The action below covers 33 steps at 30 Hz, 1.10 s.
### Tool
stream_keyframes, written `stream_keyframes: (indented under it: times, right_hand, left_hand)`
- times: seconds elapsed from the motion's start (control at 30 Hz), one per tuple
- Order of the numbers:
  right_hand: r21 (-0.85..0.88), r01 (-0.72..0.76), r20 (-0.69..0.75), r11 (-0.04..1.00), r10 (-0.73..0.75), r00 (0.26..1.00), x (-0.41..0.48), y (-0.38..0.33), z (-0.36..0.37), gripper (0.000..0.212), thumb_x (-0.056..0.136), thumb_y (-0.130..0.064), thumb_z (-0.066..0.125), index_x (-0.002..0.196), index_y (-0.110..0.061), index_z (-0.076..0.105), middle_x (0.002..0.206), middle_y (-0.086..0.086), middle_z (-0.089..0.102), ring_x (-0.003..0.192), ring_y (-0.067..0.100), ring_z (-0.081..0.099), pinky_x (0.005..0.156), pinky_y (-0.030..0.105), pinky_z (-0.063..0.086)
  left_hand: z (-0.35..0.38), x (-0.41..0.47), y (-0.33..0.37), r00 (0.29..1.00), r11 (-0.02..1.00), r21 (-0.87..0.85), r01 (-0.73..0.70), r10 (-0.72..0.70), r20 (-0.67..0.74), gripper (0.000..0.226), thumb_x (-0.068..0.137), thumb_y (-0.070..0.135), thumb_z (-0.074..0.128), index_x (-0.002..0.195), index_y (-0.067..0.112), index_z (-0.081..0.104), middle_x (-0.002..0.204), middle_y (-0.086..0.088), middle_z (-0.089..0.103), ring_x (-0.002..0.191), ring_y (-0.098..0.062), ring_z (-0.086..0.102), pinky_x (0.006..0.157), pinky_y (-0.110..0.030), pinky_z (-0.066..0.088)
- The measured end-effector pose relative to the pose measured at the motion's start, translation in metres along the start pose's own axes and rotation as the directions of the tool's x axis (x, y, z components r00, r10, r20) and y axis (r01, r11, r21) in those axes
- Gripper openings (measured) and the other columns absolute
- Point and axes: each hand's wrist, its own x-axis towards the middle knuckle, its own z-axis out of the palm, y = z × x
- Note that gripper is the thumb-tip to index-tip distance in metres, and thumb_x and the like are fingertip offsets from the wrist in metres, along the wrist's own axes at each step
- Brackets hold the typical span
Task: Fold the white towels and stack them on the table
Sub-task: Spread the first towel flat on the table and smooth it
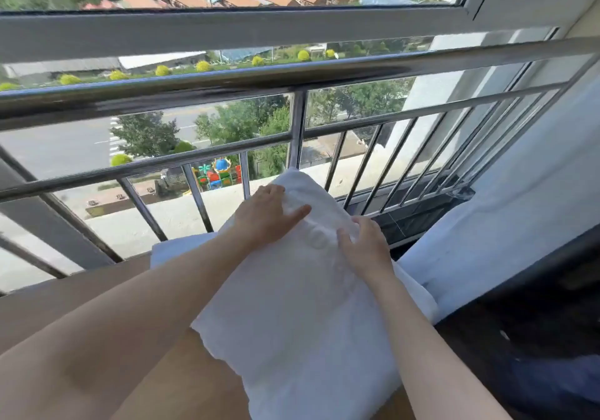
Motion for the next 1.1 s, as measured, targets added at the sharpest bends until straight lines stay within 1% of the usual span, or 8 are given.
stream_keyframes:
  times: [0.23,0.33,0.47,0.63,0.73,0.83,0.97,1.1]
  right_hand:
    - [0.017,0.009,0.091,1.000,-0.011,0.996,0.049,0.010,0.025,0.051,0.097,-0.051,0.046,0.134,-0.016,0.050,0.136,0.007,0.052,0.127,0.028,0.047,0.109,0.047,0.035]
    - [-0.052,0.028,0.037,0.998,-0.026,0.999,0.056,0.010,0.035,0.050,0.097,-0.054,0.043,0.127,-0.016,0.054,0.128,0.007,0.055,0.122,0.030,0.048,0.104,0.046,0.036]
    - [-0.064,0.064,-0.079,0.996,-0.069,0.995,0.056,0.012,0.044,0.044,0.095,-0.056,0.046,0.110,-0.016,0.055,0.111,0.004,0.058,0.108,0.029,0.049,0.092,0.043,0.034]
    - [0.033,0.068,-0.008,0.997,-0.068,0.998,0.060,0.007,0.036,0.054,0.086,-0.077,0.039,0.095,-0.025,0.051,0.086,-0.004,0.058,0.092,0.029,0.053,0.091,0.044,0.037]
    - [0.109,0.083,0.041,0.991,-0.088,0.995,0.061,-0.001,0.024,0.058,0.076,-0.085,0.035,0.077,-0.030,0.053,0.073,-0.009,0.061,0.085,0.026,0.060,0.084,0.044,0.045]
    - [0.196,0.134,0.014,0.971,-0.139,0.990,0.057,-0.012,0.012,0.055,0.075,-0.088,0.038,0.066,-0.036,0.055,0.059,-0.014,0.058,0.066,0.011,0.056,0.064,0.035,0.043]
    - [0.254,0.253,-0.085,0.933,-0.239,0.967,0.038,-0.035,-0.003,0.053,0.078,-0.084,0.041,0.061,-0.035,0.050,0.054,-0.015,0.050,0.055,0.006,0.046,0.053,0.029,0.033]
    - [0.311,0.390,-0.154,0.866,-0.359,0.920,0.006,-0.072,-0.017,0.053,0.083,-0.079,0.046,0.057,-0.033,0.045,0.048,-0.011,0.039,0.048,0.009,0.036,0.046,0.020,0.028]
  left_hand:
    - [0.026,0.031,-0.009,0.977,0.973,0.094,0.212,-0.213,0.003,0.100,0.080,0.086,0.038,0.155,0.023,0.020,0.160,0.000,0.032,0.137,-0.032,0.041,0.105,-0.056,0.034]
    - [0.029,0.036,-0.014,0.955,0.954,0.075,0.291,-0.286,-0.080,0.099,0.080,0.086,0.039,0.149,0.015,0.032,0.146,-0.010,0.048,0.131,-0.034,0.046,0.102,-0.051,0.038]
    - [0.029,0.038,-0.018,0.950,0.967,0.057,0.249,-0.232,-0.210,0.079,0.080,0.082,0.044,0.119,0.015,0.056,0.117,-0.012,0.063,0.110,-0.035,0.058,0.088,-0.043,0.044]
    - [0.025,0.033,-0.019,0.936,0.972,-0.057,0.229,-0.236,-0.260,0.073,0.069,0.087,0.047,0.097,0.020,0.058,0.093,-0.002,0.066,0.090,-0.030,0.063,0.074,-0.039,0.047]
    - [0.018,0.025,-0.019,0.920,0.955,-0.197,0.222,-0.272,-0.283,0.070,0.061,0.090,0.050,0.087,0.026,0.057,0.079,0.011,0.060,0.078,-0.019,0.058,0.067,-0.035,0.041]
    - [0.002,0.014,-0.016,0.901,0.919,-0.354,0.171,-0.292,-0.321,0.061,0.056,0.088,0.060,0.076,0.031,0.055,0.070,0.017,0.059,0.069,0.000,0.055,0.061,-0.031,0.037]
    - [-0.028,-0.008,-0.008,0.903,0.898,-0.433,0.077,-0.247,-0.352,0.051,0.056,0.084,0.062,0.081,0.040,0.056,0.074,0.020,0.063,0.073,0.006,0.057,0.060,-0.024,0.039]
    - [-0.065,-0.043,-0.006,0.895,0.875,-0.485,-0.003,-0.214,-0.392,0.061,0.058,0.081,0.060,0.092,0.030,0.055,0.078,0.016,0.063,0.079,0.003,0.057,0.061,-0.027,0.046]
